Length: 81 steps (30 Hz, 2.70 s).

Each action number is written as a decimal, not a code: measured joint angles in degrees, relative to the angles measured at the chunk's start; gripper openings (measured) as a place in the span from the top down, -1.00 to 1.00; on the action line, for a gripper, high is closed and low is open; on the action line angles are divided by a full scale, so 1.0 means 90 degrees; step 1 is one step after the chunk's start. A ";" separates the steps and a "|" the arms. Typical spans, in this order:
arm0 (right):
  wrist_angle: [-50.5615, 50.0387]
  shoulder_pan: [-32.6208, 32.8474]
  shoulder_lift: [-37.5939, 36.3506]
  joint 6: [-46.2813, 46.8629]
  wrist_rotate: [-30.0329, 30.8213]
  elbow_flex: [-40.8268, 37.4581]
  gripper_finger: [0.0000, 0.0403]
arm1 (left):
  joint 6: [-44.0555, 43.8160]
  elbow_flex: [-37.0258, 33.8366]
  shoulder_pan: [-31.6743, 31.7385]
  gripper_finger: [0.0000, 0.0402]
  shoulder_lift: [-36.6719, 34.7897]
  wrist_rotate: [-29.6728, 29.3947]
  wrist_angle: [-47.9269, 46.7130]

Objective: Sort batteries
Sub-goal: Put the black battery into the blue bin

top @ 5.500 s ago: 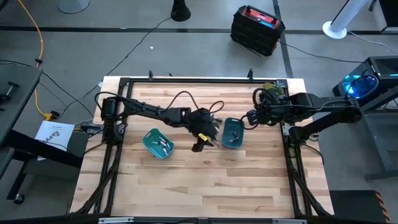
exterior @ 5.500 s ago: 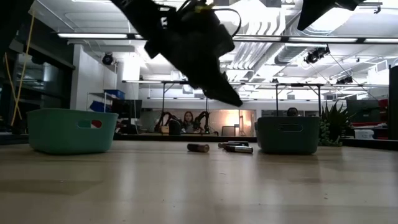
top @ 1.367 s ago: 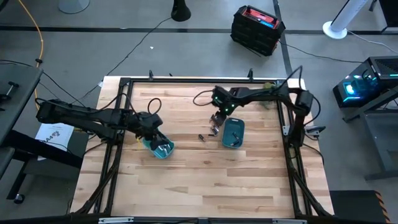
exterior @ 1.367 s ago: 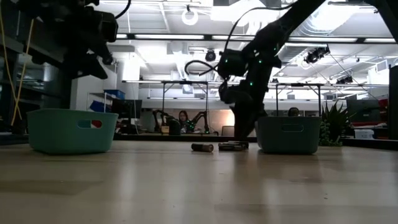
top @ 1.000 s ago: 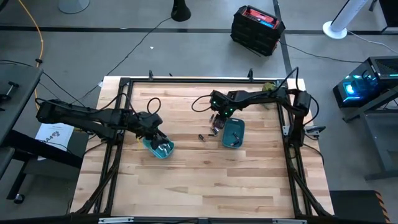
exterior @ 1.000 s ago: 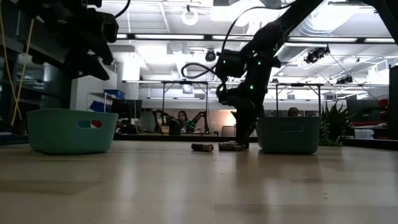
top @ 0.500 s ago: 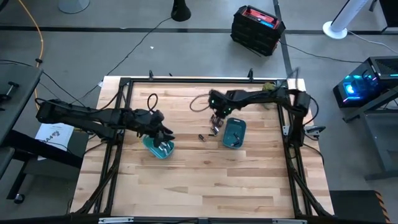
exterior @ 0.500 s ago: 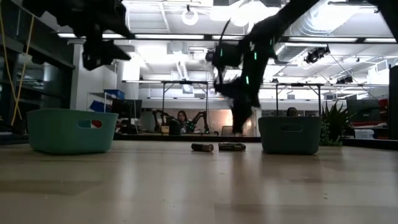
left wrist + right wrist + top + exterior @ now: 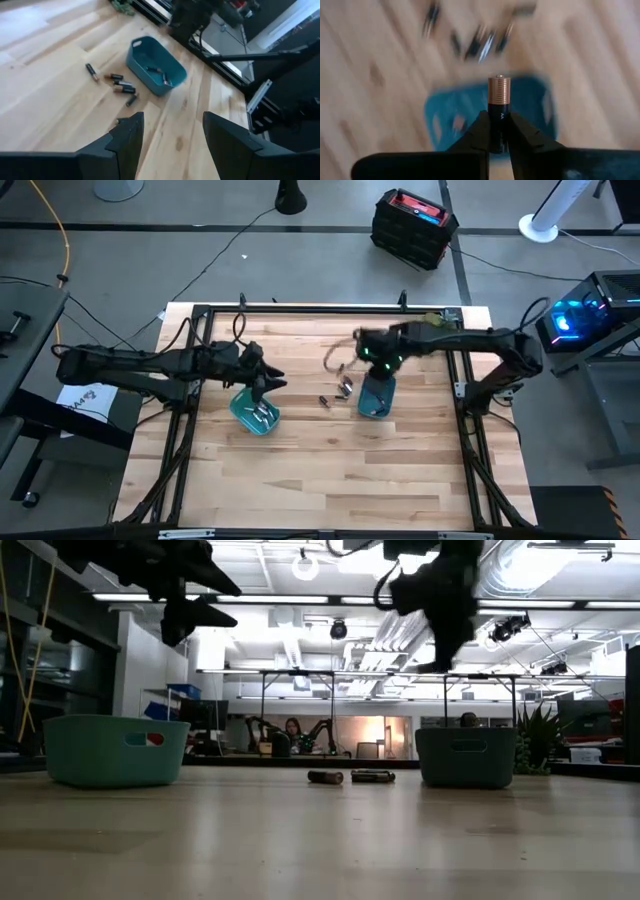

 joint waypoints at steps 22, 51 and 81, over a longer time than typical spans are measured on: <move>-0.0340 0.0605 0.0401 0.1428 0.1308 0.0002 0.66 | -0.0006 0.0000 0.0406 0.02 0.0000 0.0121 0.0681; 0.2356 0.0125 0.1345 0.1322 0.0777 0.0012 0.14 | 0.0042 0.0000 0.0408 0.02 0.0000 0.0226 0.0652; 0.2359 -0.0445 0.2924 0.0602 0.1308 0.0210 0.91 | -0.0062 0.0000 0.0411 0.02 0.0000 0.0091 0.0652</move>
